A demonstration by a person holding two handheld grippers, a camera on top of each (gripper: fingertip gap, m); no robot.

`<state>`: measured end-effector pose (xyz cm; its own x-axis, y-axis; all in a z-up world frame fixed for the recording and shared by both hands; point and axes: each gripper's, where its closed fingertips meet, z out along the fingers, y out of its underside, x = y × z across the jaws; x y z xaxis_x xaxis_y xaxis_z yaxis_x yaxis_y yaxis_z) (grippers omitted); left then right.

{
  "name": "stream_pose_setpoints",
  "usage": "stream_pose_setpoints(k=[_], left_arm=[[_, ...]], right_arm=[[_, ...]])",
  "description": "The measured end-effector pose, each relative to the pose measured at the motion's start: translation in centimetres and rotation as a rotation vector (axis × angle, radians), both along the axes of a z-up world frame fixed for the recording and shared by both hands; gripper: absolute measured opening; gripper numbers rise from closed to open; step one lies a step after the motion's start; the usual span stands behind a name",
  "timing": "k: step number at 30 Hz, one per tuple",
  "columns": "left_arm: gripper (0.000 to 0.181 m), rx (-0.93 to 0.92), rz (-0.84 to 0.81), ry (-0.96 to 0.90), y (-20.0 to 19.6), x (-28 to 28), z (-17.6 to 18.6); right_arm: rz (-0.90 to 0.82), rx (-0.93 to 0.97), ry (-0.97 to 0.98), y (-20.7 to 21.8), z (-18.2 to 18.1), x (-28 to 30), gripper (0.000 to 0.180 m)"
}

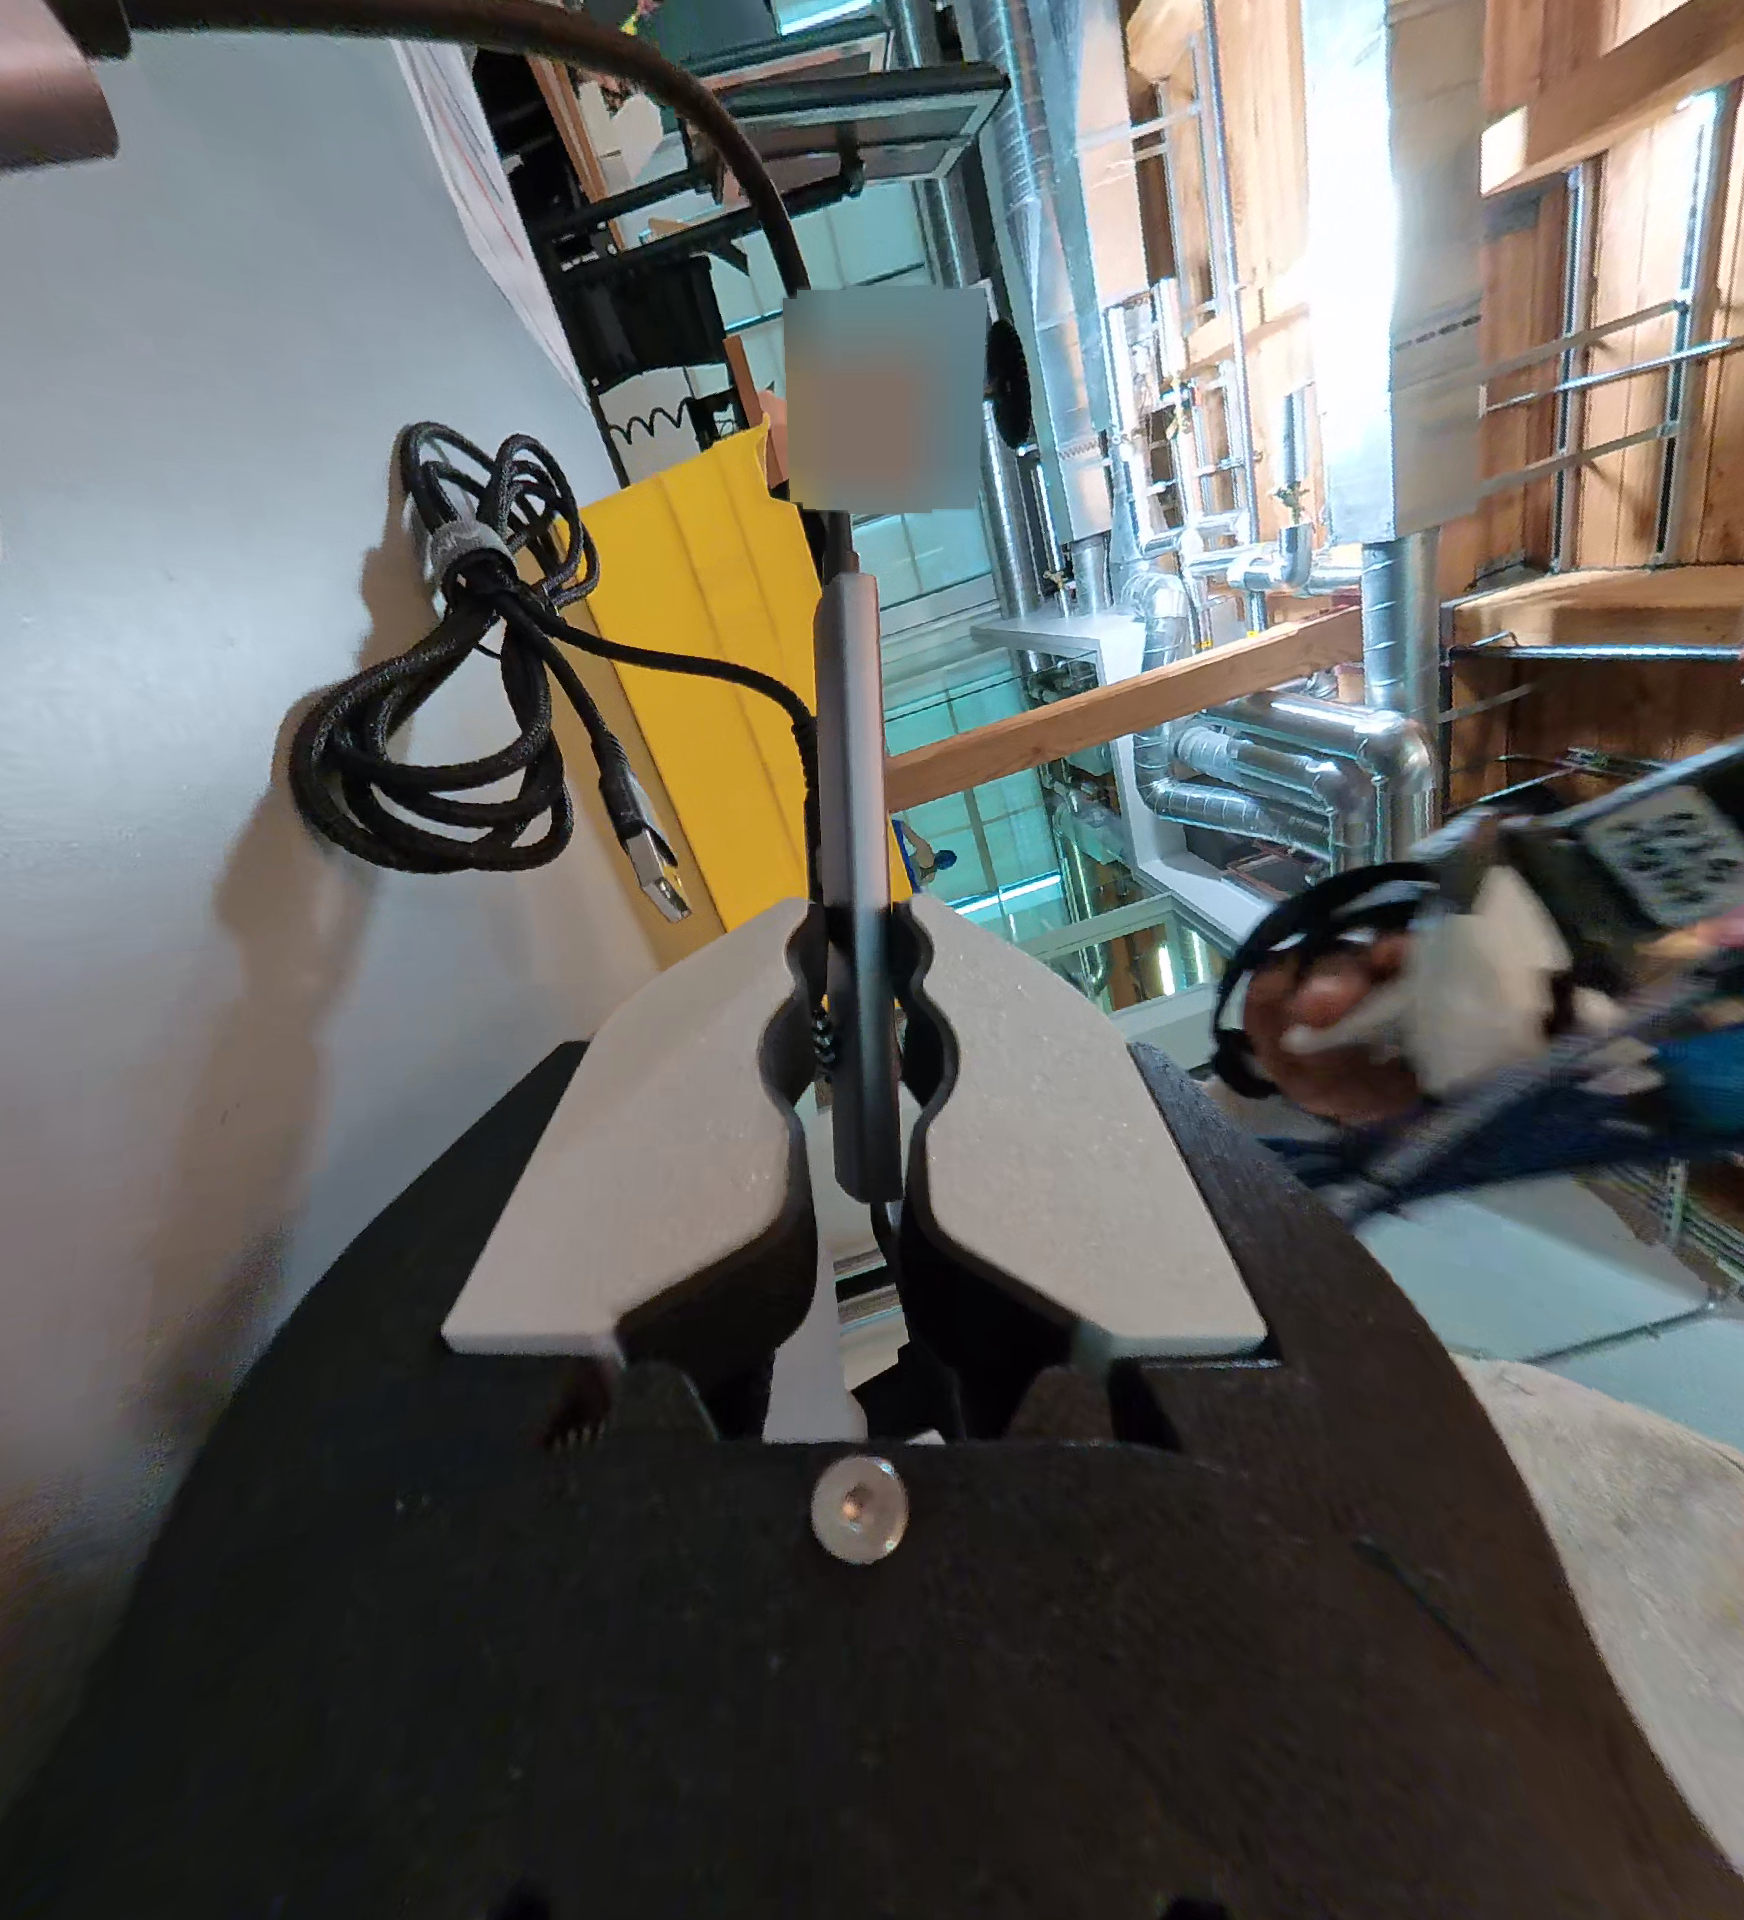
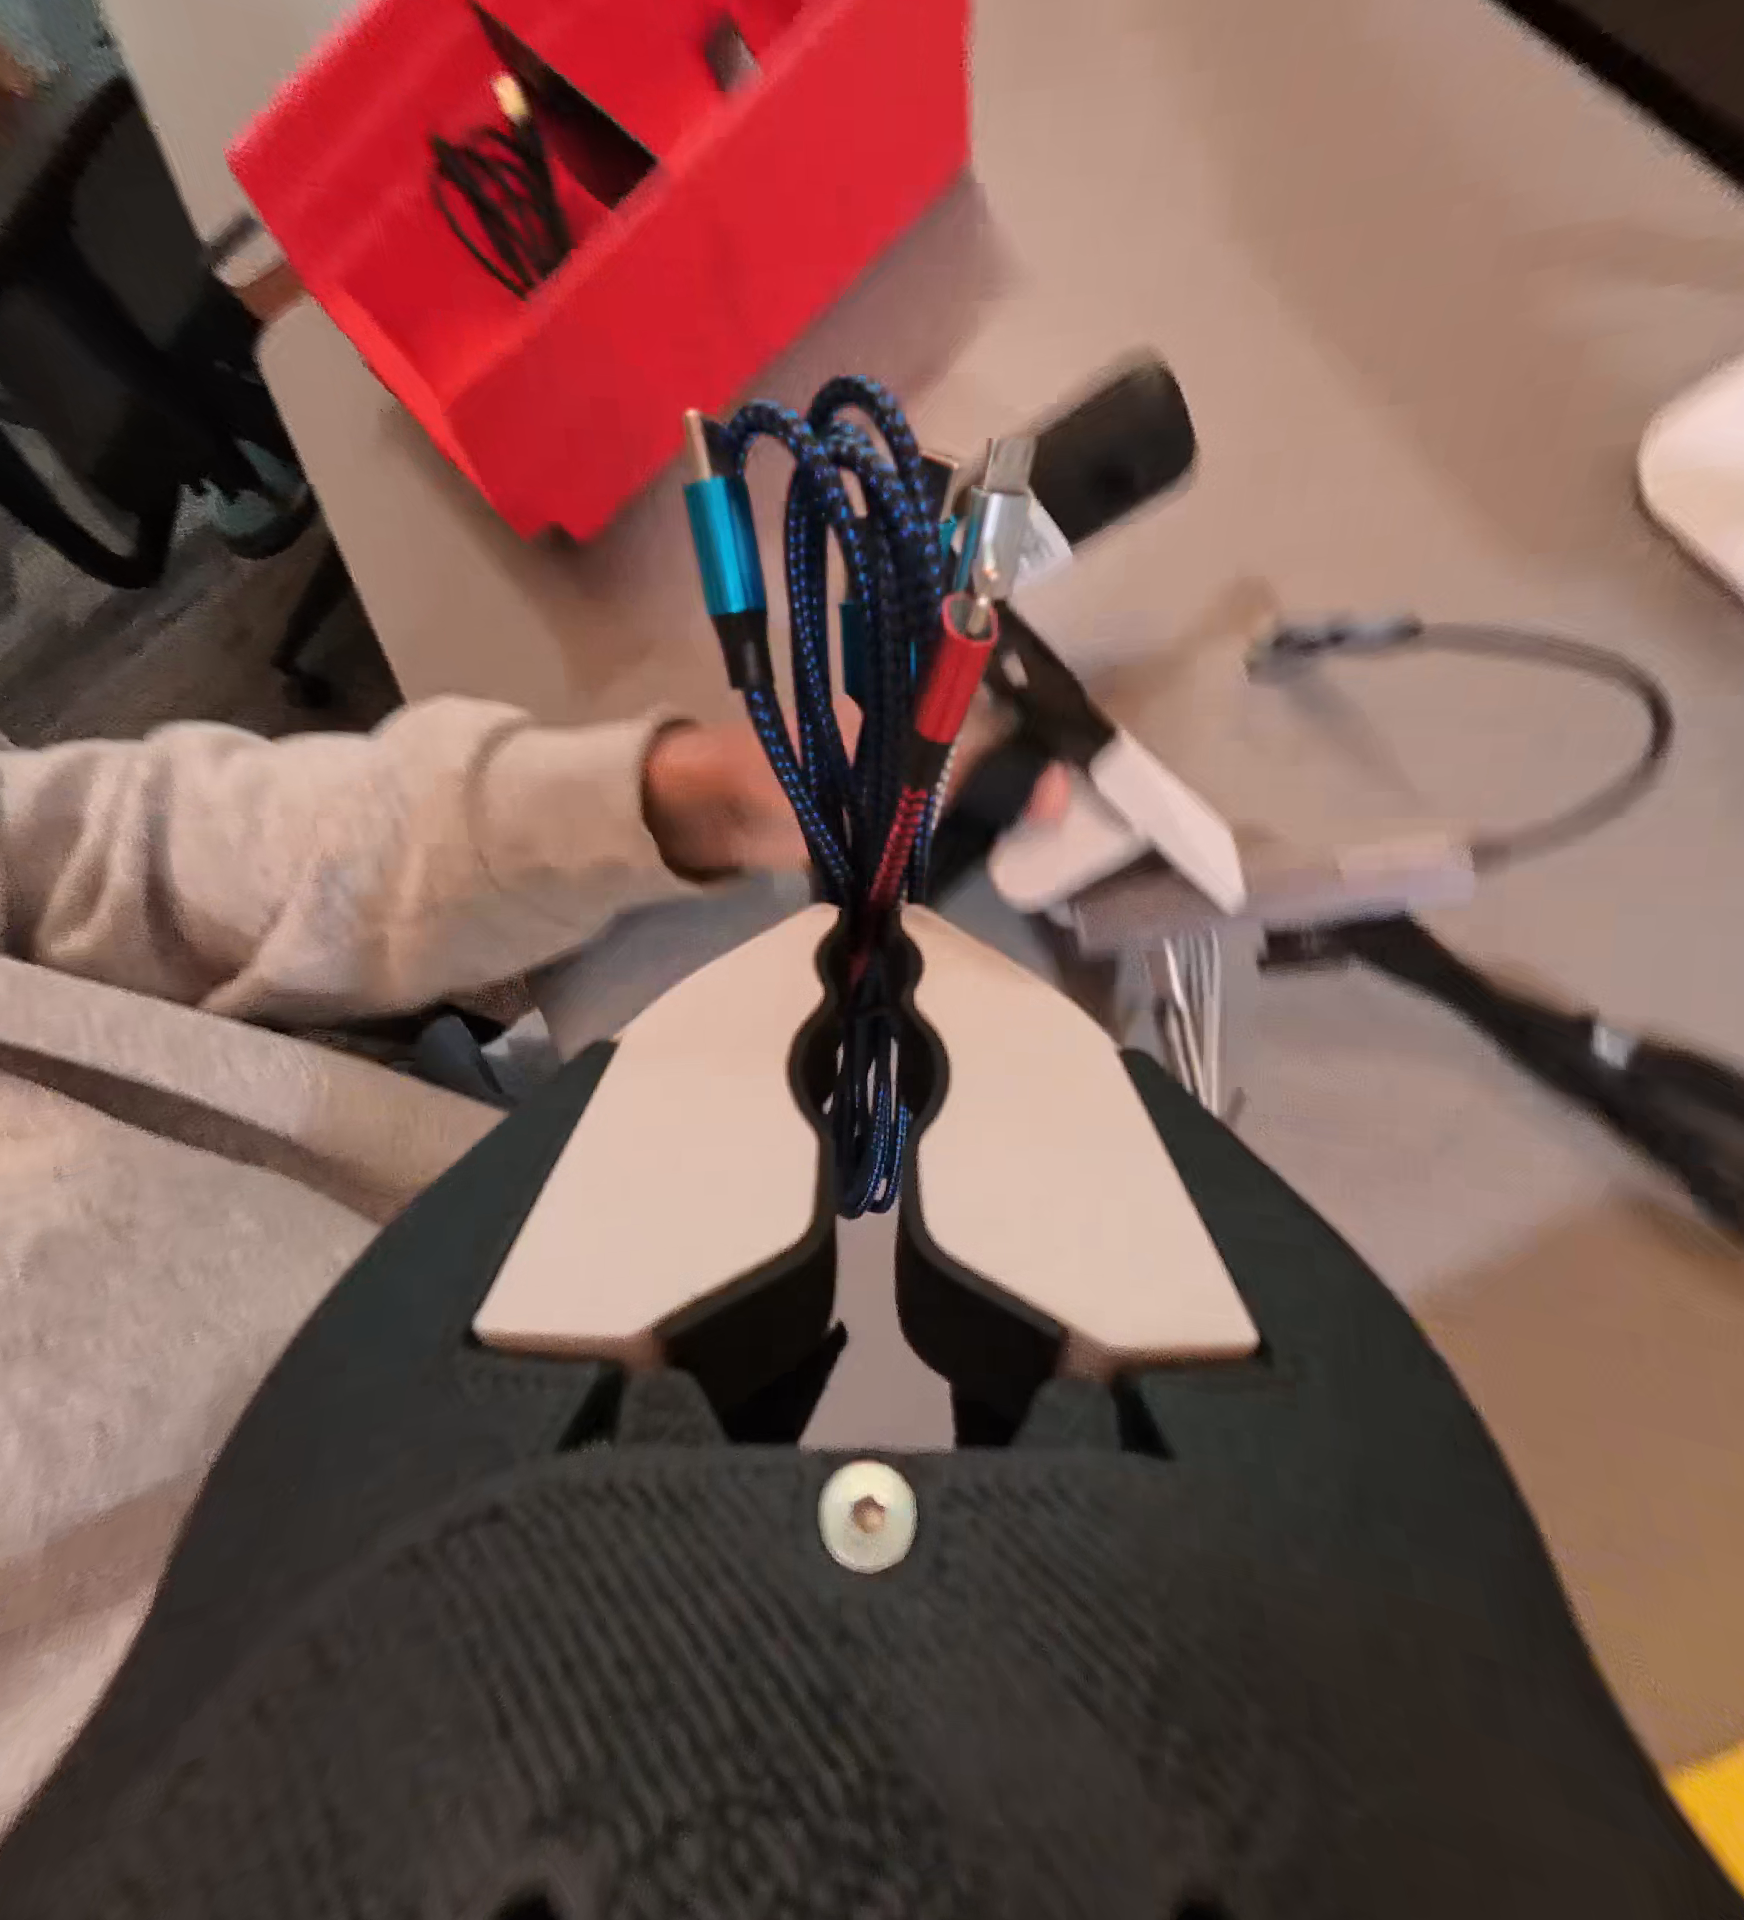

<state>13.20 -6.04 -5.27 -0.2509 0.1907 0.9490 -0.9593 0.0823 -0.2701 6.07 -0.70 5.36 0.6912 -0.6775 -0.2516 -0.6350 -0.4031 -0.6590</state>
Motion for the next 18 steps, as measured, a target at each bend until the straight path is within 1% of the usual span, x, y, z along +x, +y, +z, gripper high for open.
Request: stream_pose_setpoints(k=[2, 5, 8, 10, 11, 13, 16, 18], left_arm=[[0.012, 0.006, -0.018, -0.02, -0.1, -0.4, -0.3], [0.012, 0.025, -0.055, -0.042, -0.5, -0.9, -0.9], [0.012, 0.04, -0.086, -0.059, -0.8, -1.4, -1.1], [0.011, 0.058, -0.101, -0.077, -0.8, -1.8, -1.4], [0.012, 0.08, -0.108, -0.082, -0.9, -2.0, -1.7], [0.011, 0.091, -0.113, -0.096, -1.1, -2.2, -1.8], [0.011, 0.096, -0.113, -0.075, -1.1, -2.1, -2.0], [0.011, 0.096, -0.11, -0.067, -1.0, -2.1, -2.0]], right_arm=[[-0.068, -0.017, 0.061, -3.6, -2.3, -1.5, 0.006], [-0.14, -0.079, 0.165, -7.8, -6.6, -3.0, 0.006], [-0.153, -0.124, 0.25, -10.0, -10.9, -3.5, 0.007], [-0.195, -0.137, 0.235, -11.0, -12.7, -2.5, 0.011], [-0.214, -0.131, 0.209, -11.3, -13.0, -1.9, 0.012], [-0.246, -0.084, 0.135, -11.3, -12.9, -1.0, 0.022], [-0.255, 0.013, -0.006, -10.7, -12.1, -0.7, 0.025], [-0.251, 0.036, -0.117, -10.3, -12.2, -0.8, 0.024]])
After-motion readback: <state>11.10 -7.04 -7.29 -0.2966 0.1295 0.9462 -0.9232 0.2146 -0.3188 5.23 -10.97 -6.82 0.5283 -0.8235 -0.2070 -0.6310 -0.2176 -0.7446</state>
